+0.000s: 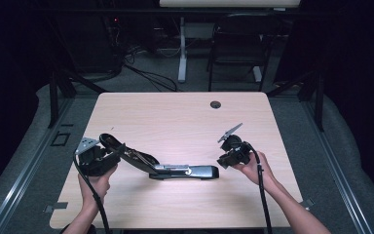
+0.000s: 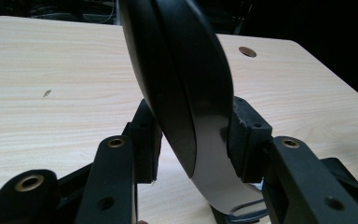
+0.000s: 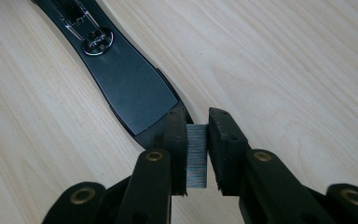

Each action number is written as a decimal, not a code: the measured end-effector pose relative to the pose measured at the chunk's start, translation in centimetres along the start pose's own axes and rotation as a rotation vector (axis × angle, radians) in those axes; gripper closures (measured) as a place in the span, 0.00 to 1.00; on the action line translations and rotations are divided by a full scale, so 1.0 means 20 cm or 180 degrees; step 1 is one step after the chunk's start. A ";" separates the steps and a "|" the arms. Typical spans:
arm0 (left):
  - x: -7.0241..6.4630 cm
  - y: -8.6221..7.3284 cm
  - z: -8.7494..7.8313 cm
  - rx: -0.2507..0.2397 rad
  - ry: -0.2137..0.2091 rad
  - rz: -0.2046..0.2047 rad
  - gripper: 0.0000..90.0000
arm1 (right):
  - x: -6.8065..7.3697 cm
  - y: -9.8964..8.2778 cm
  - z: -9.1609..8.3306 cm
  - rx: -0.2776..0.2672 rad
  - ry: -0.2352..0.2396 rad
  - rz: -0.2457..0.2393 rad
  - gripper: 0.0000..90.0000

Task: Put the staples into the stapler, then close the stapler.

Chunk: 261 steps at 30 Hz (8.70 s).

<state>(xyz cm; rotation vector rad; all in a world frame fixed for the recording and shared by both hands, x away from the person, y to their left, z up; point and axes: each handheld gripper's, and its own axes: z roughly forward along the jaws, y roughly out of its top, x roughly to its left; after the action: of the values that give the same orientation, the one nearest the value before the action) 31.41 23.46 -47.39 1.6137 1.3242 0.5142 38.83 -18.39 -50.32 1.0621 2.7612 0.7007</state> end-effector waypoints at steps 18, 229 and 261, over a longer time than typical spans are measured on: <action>0.00 0.00 0.00 -0.0027 -0.0008 0.0001 0.66 | 0.06 0.12 0.01 -0.0083 0.0091 -0.0335 0.87; -0.04 -0.01 0.00 -0.0151 -0.0211 0.0090 0.67 | 0.22 0.08 0.27 0.0088 0.0104 -0.0641 1.00; -0.17 0.02 0.03 -0.0288 -0.0270 0.0345 0.68 | 0.20 0.08 0.27 0.0071 0.0208 -0.0501 1.00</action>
<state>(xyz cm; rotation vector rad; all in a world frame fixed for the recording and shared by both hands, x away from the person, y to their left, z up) 31.00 20.03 -46.54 1.6207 1.1400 0.5571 38.11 -12.62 -54.06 0.8278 2.8745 0.6966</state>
